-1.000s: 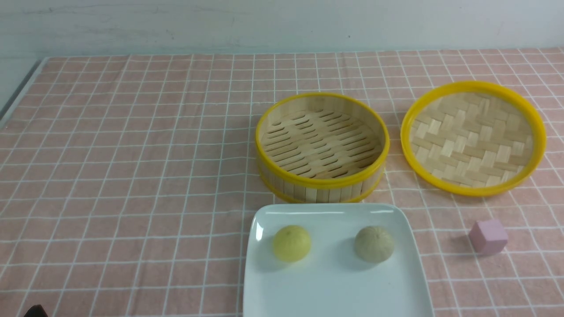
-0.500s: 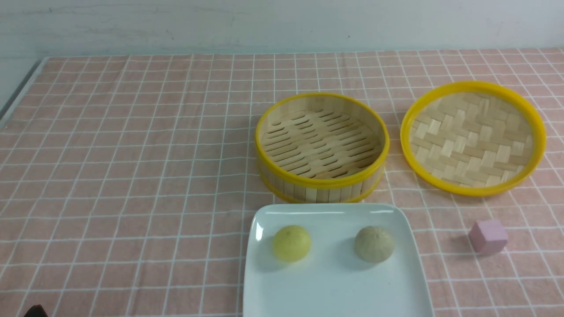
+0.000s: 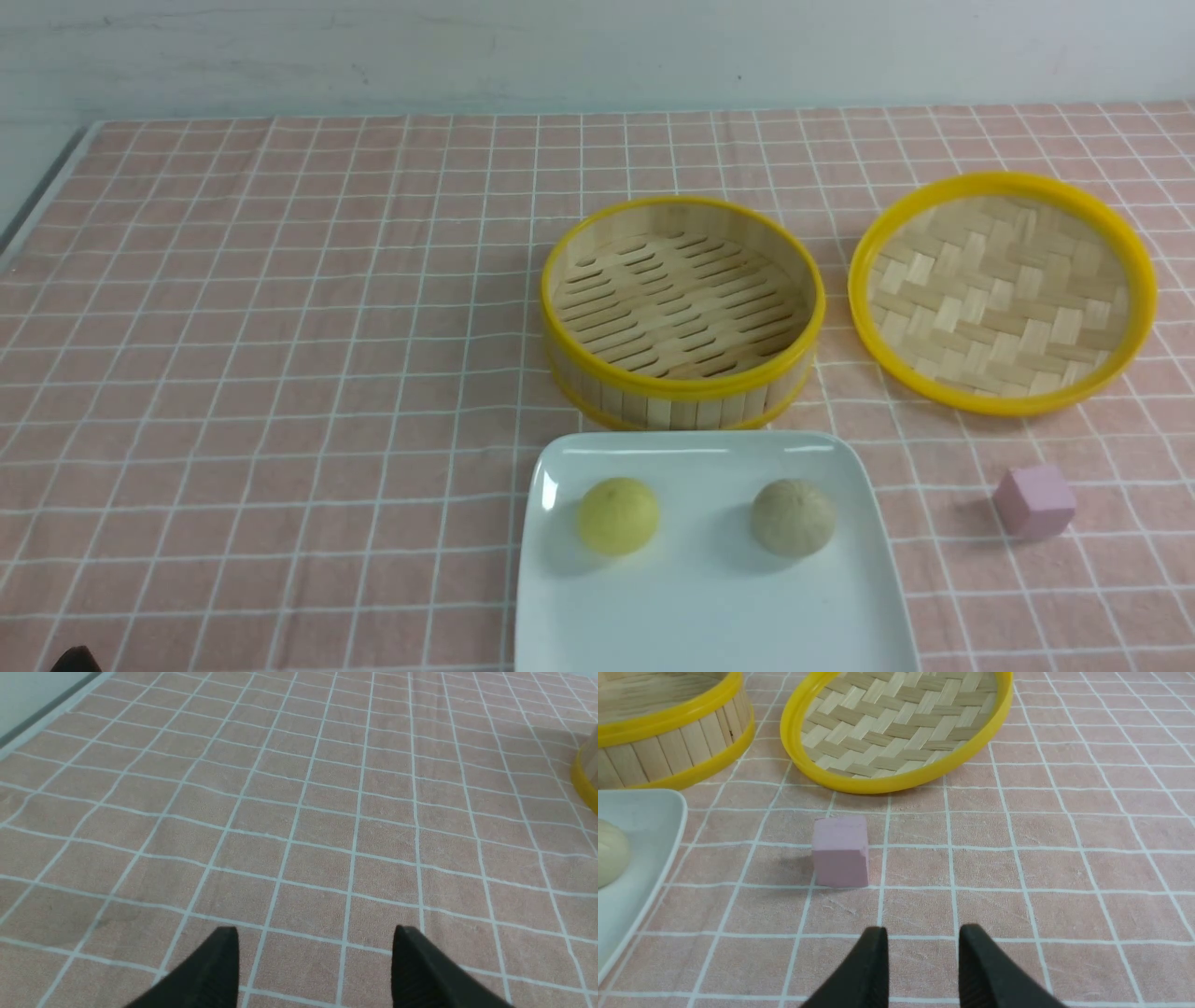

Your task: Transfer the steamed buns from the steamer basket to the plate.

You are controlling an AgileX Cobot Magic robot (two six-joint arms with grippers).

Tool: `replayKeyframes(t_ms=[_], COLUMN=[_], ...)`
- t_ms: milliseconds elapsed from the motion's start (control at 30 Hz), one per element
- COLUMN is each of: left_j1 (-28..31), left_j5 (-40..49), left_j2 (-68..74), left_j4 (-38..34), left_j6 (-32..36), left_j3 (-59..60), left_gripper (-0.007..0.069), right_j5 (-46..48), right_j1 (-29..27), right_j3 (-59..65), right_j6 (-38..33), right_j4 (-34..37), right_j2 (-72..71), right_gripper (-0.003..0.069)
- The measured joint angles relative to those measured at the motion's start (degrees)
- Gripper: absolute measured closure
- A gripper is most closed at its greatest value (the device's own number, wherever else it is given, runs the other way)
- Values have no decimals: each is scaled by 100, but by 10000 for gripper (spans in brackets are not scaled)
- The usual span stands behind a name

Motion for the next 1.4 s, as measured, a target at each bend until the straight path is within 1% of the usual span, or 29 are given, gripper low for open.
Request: replayKeyframes(t_ms=[567,767,1400], left_j1=[0,0,0], left_j5=[0,0,0], left_j2=[0,0,0], left_j4=[4,4,4], left_j6=[0,0,0], left_j3=[0,0,0], left_gripper=[175,175,175], right_j5=[0,0,0], right_j1=[-14,-334,-343], right_j3=[4,4,4], right_j6=[-15,-20,8], right_j4=[8,-90,66], right_j2=[0,0,0], right_gripper=[419,419,419])
